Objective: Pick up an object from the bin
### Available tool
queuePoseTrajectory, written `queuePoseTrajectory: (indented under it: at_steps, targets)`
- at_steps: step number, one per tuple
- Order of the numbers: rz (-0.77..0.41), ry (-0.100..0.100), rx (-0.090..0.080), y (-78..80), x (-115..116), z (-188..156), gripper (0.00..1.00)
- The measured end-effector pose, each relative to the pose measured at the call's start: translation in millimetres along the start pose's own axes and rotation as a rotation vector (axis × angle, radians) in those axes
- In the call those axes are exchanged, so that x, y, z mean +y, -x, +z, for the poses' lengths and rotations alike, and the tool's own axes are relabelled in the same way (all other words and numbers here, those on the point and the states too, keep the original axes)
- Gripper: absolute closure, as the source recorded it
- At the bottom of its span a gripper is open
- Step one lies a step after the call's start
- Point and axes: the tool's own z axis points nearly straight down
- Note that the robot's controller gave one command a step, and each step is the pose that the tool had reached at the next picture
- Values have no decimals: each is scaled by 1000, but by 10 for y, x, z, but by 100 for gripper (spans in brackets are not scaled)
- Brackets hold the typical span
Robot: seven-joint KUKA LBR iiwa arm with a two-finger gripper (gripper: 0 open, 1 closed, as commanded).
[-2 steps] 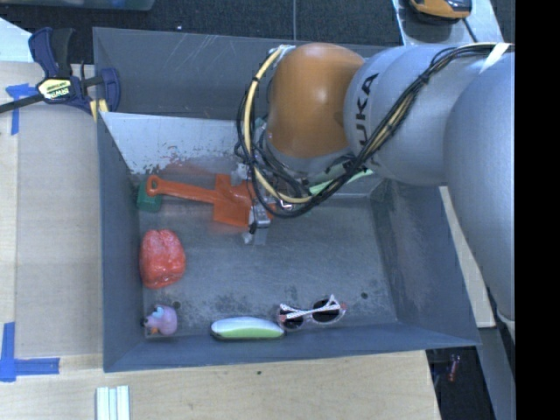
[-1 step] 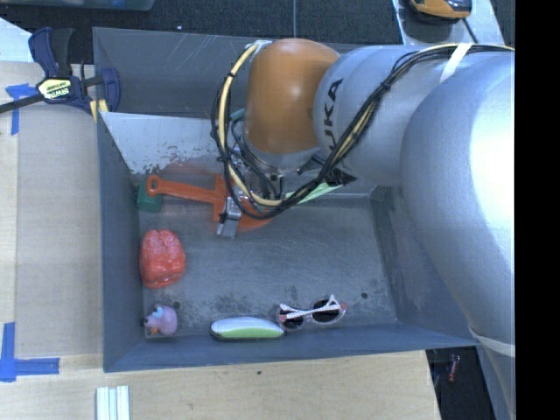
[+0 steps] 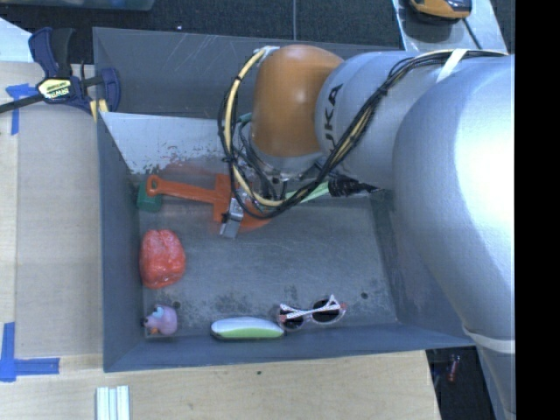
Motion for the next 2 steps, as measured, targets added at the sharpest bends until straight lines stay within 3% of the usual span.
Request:
queuePoseTrajectory:
  at_steps: [1, 2]
  targets:
    - [71, 3, -2, -19, 33, 443, 0]
    - [109, 0, -3, 49, -174, 422, 100]
